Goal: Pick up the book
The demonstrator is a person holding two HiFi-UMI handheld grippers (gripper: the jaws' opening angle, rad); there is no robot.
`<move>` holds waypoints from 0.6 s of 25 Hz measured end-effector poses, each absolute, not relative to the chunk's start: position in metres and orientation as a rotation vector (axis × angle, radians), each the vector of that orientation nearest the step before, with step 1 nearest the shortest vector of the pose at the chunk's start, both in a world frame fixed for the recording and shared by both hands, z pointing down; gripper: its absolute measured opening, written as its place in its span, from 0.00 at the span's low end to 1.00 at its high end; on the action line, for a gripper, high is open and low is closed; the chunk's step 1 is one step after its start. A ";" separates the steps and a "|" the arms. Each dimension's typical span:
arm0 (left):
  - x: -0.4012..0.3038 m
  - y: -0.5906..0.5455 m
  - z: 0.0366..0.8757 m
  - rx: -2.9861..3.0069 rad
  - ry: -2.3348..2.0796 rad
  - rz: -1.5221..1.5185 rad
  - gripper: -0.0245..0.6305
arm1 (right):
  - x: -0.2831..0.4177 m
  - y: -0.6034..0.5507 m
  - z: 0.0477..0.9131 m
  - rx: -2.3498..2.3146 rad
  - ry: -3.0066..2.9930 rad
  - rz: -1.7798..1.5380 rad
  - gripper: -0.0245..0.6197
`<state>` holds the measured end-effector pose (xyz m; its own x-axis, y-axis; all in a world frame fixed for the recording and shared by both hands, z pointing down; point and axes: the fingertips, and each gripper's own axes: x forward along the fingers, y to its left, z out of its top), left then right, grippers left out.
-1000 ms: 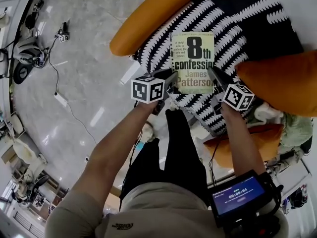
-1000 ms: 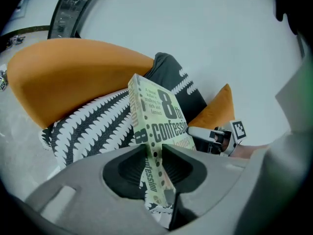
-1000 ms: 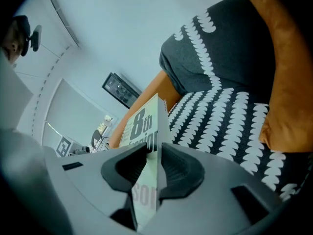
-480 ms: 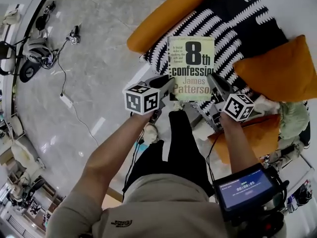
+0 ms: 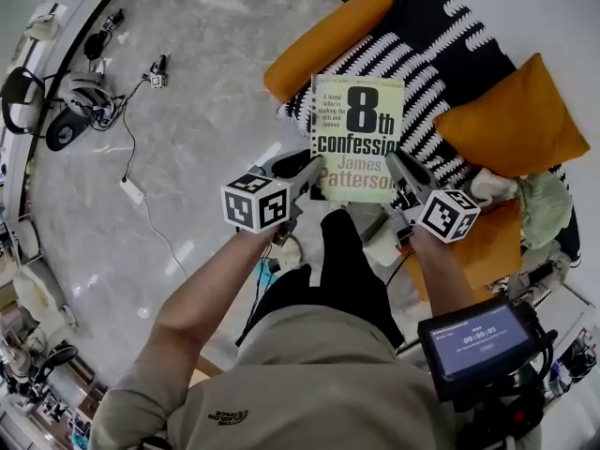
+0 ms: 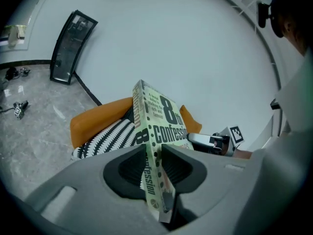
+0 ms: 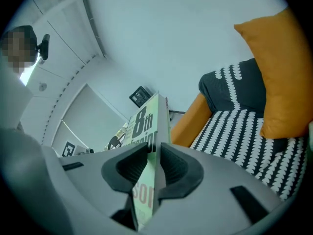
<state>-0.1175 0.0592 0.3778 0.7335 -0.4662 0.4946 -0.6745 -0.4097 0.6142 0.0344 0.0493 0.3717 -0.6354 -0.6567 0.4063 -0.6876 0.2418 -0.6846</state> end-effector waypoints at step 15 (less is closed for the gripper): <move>-0.173 0.154 0.250 2.173 -0.922 0.184 0.18 | -0.019 0.147 0.247 1.329 -2.586 1.256 0.17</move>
<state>-0.1733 0.1541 0.2503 0.7297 -0.5587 0.3942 -0.6671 -0.4552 0.5897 -0.0187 0.1469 0.2474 -0.6475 -0.6953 0.3117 -0.6749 0.3334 -0.6583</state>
